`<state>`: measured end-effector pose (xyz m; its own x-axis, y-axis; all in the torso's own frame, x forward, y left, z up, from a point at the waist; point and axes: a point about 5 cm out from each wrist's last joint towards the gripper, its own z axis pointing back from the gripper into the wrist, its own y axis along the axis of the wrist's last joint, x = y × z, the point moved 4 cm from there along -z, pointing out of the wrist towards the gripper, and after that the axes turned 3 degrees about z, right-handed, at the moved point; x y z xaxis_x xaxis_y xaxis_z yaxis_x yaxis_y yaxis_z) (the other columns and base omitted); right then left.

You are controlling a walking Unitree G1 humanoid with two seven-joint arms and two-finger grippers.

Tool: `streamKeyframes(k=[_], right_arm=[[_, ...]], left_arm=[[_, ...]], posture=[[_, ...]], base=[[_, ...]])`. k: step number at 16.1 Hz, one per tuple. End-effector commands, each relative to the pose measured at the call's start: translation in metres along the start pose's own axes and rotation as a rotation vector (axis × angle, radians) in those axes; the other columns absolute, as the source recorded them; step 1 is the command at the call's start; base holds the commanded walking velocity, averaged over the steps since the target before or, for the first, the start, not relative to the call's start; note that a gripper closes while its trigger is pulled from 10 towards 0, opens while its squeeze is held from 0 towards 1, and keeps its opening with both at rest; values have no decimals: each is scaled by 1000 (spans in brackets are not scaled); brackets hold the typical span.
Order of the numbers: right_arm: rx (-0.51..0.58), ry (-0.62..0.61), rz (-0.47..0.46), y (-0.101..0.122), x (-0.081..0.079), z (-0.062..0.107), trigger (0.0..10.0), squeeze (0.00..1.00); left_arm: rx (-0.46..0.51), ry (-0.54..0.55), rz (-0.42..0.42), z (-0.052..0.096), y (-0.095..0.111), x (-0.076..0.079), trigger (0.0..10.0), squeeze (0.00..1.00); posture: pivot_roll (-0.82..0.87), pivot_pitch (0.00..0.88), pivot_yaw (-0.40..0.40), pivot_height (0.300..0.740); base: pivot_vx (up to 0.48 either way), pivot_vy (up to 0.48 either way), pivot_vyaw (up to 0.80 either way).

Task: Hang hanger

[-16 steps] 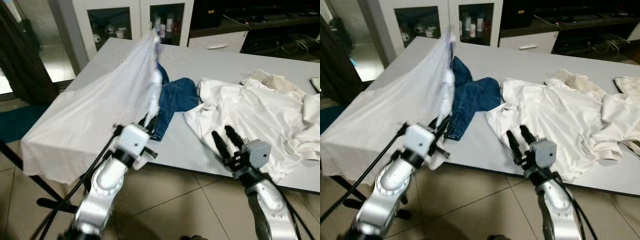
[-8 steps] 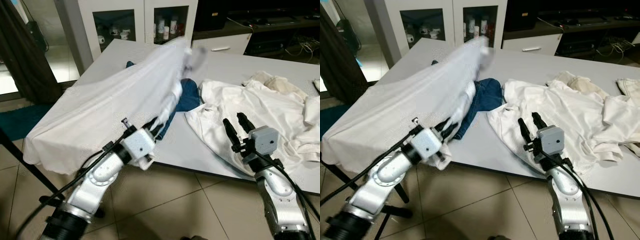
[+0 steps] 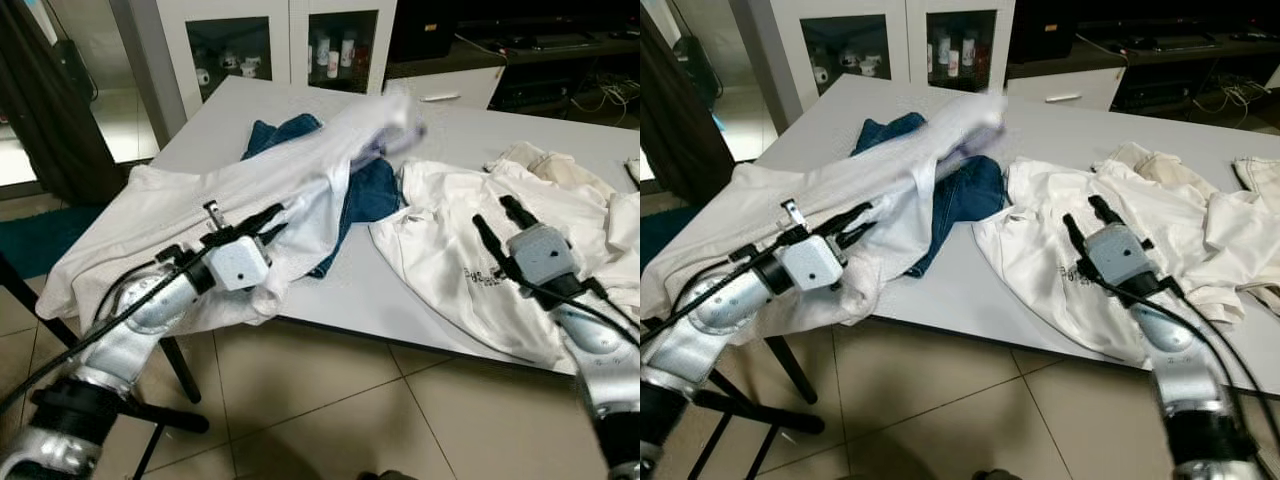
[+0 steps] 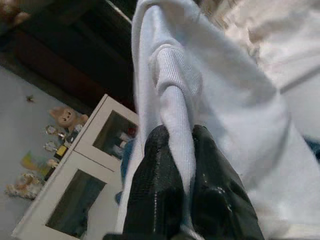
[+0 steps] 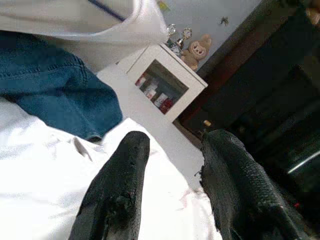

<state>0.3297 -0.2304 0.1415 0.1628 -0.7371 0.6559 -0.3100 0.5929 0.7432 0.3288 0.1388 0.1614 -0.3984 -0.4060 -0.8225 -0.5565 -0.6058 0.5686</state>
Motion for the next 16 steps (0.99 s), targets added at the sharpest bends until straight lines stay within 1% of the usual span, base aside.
streamKeyframes(k=[1, 2, 3, 5, 6, 7, 8, 10, 11, 12, 13, 16], right_arm=[[13, 14, 43, 1, 2, -2, 10000, 0], [16, 25, 62, 1, 1, -2, 10000, 0], [19, 39, 91, 1, 0, -1, 10000, 0], [23, 43, 108, 1, 0, -1, 10000, 0], [27, 42, 98, 1, 0, -2, 10000, 0], [37, 36, 59, 2, -1, -3, 10000, 0], [59, 14, -35, 6, -5, -6, 10000, 0], [70, -11, -103, 9, -9, -9, 10000, 0], [70, -29, -144, 10, -12, -10, 10000, 0], [71, -37, -164, 10, -13, -11, 10000, 0], [75, -46, -184, 11, -13, -11, 10000, 0], [83, -61, -214, 12, -10, -13, 10000, 0]], left_arm=[[30, -26, -60, -2, 5, -3, 10000, 0], [28, -46, -72, -1, 3, -1, 10000, 0], [12, -94, -98, 2, -1, 6, 10000, 0], [4, -103, -102, 3, -4, 7, 10000, 0], [7, -101, -99, 3, -4, 7, 10000, 0], [16, -88, -78, 2, -3, 6, 10000, 0], [28, -46, 15, -2, -2, 6, 10000, 0], [41, 13, 157, -7, 0, 8, 10000, 0], [51, 39, 238, -11, 2, 12, 10000, 0], [46, 42, 255, -13, 2, 16, 10000, 0], [27, 45, 243, -14, -1, 17, 10000, 0], [17, 62, 249, -17, -3, 10, 10000, 0]], posture=[[129, 0, -20, 740], [128, 0, -19, 740], [127, 0, -17, 740], [127, 0, -17, 740], [127, 0, -17, 740], [124, 0, -11, 740], [124, 0, -8, 740], [124, 0, -5, 740], [125, 0, -1, 740], [125, 0, -1, 740], [126, 0, 1, 740], [127, 0, 5, 740]], base=[[0, 0, 0], [0, 0, 0], [0, 0, 0], [0, 0, 0], [0, 0, 0], [0, 0, 0], [0, 0, 0], [0, 0, 0], [0, 0, 0], [0, 0, 0], [0, 0, 0], [0, -475, 0]])
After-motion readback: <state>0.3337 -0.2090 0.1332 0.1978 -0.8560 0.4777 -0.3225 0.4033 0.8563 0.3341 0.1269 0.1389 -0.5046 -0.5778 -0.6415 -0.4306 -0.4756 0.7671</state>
